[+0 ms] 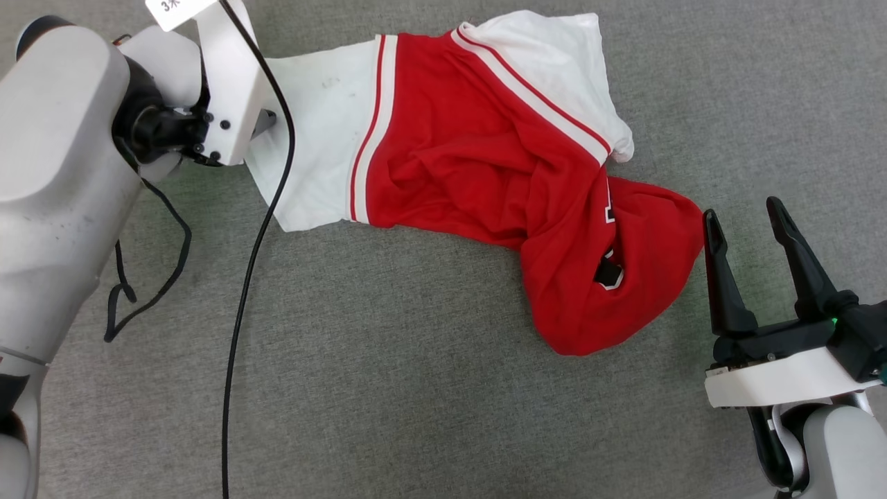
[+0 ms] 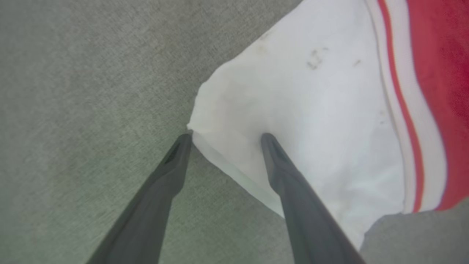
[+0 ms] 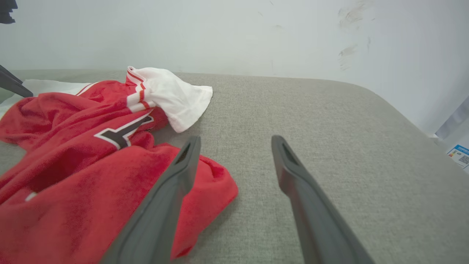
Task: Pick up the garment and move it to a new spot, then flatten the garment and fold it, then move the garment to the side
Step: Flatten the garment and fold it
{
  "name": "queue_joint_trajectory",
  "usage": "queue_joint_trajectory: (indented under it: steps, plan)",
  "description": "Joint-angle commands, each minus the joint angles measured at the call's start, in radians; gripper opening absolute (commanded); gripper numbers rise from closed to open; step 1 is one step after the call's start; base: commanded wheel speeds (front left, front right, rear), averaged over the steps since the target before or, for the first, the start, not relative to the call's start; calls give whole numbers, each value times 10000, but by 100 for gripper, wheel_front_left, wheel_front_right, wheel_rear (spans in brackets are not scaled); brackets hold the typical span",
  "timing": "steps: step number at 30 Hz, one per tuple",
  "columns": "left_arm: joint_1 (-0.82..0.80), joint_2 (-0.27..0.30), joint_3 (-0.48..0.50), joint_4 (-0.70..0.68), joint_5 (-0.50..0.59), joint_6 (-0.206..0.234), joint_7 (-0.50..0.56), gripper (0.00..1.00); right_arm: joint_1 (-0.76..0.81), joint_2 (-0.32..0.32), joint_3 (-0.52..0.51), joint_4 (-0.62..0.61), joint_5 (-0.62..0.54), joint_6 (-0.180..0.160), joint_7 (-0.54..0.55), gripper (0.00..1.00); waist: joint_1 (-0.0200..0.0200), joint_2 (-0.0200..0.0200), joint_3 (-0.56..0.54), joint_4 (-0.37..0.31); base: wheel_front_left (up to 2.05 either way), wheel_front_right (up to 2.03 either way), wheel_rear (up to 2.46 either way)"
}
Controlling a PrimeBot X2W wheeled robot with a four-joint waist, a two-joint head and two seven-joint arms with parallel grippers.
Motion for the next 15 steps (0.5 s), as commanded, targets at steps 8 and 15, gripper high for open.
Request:
queue_joint_trajectory:
  steps: [8,15]
  plan:
    - [490,31,-1029,669,-453,-10,199,48,-253,149,-48,159,-104,-7,-89,100,-1,0,262,-75,0,0,0]
    - [88,212,-1318,161,-865,-9,-937,0,-167,41,-209,242,-198,-8,-98,100,-1,0,-196,327,0,0,0]
